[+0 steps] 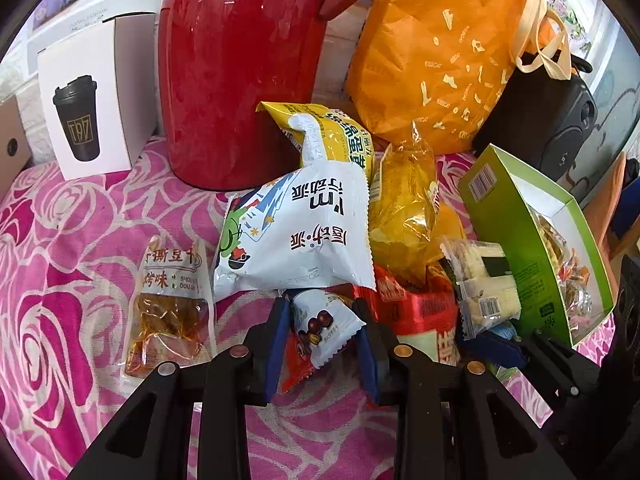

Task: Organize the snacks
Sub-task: 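Grasp the red bean bag with the right tool while the left tool grasps the white chocolate-ball packet, then lift the red bean bag with the right tool while the left tool holds the chocolate packet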

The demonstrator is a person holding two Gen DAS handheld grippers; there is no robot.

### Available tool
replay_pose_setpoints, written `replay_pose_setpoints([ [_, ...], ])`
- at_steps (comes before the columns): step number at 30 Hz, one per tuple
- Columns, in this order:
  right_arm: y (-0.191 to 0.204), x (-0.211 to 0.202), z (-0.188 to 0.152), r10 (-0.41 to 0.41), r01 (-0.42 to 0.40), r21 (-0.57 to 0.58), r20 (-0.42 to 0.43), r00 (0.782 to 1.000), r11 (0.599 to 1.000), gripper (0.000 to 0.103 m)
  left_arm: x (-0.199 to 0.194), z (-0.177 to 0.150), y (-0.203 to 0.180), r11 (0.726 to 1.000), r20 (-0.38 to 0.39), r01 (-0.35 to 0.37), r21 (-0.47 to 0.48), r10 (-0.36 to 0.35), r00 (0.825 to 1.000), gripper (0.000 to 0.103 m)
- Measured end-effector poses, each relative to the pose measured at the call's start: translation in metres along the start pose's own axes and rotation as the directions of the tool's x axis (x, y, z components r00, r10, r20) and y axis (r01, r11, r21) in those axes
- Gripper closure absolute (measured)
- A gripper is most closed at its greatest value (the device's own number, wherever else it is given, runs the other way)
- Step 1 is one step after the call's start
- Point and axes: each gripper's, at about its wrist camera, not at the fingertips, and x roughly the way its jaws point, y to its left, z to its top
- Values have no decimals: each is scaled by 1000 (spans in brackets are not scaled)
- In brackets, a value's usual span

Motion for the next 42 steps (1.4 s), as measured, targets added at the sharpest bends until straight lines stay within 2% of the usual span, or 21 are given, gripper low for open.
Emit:
replay_pose_setpoints([
  [2, -1, -7, 0, 22, -22, -4, 13, 1000, 1000, 49, -3, -2, -4, 1000, -4, 15, 16, -15, 1000, 75],
  [4, 2, -16, 0, 25, -25, -25, 25, 999, 999, 56, -10, -6, -8, 1000, -1, 14, 22, -14, 1000, 76],
  [5, 1, -21, -1, 32, -31, -31, 31, 999, 999, 68, -13, -9, -10, 1000, -1, 14, 20, -14, 1000, 77],
  [6, 2, -25, -1, 41, -39, -31, 36, 999, 999, 74, -16, -12, -9, 1000, 0, 13, 17, -13, 1000, 77],
  [12, -2, -46, -15, 146, -146, 12, 23, 989, 989, 75, -45, -37, -4, 999, -2, 40, -14, -40, 999, 77],
  [14, 2, -53, -20, 165, -165, -14, 15, 986, 986, 73, -56, -47, -1, 1000, 5, 28, -8, -28, 1000, 77],
  [16, 8, -60, -22, 166, -164, -68, 24, 986, 984, 70, -69, -57, 3, 1000, 15, -12, -1, 12, 1000, 77],
  [18, 14, -67, -23, 132, -127, -138, 31, 991, 982, 40, -81, -64, 11, 999, 32, -47, 0, 47, 998, 77],
  [19, 16, -68, -24, 118, -111, -159, 37, 992, 981, 38, -88, -68, 17, 998, 39, -62, -7, 62, 997, 77],
  [25, 28, -69, -33, 114, -110, -247, 3, 993, 963, 35, -113, -80, 45, 994, 68, -71, -86, 77, 995, 77],
  [29, 30, -55, -45, -37, 29, -365, -15, 999, 930, 35, -123, -87, 49, 992, 85, -59, -108, 68, 994, 76],
  [31, 28, -44, -45, -77, 64, -377, -21, 997, 924, 35, -123, -88, 50, 992, 86, -42, -117, 52, 995, 76],
  [36, 37, -33, -16, -10, 20, -367, 30, 1000, 930, 35, -123, -87, 43, 995, 82, -31, -96, 39, 996, 76],
  [41, 48, -1, 13, 16, -21, -423, -15, 1000, 906, 35, -123, -87, 41, 995, 75, -35, -89, 41, 996, 76],
  [42, 47, 8, 17, 21, -39, -425, -48, 999, 904, 35, -123, -87, 41, 996, 73, -35, -88, 42, 996, 76],
])
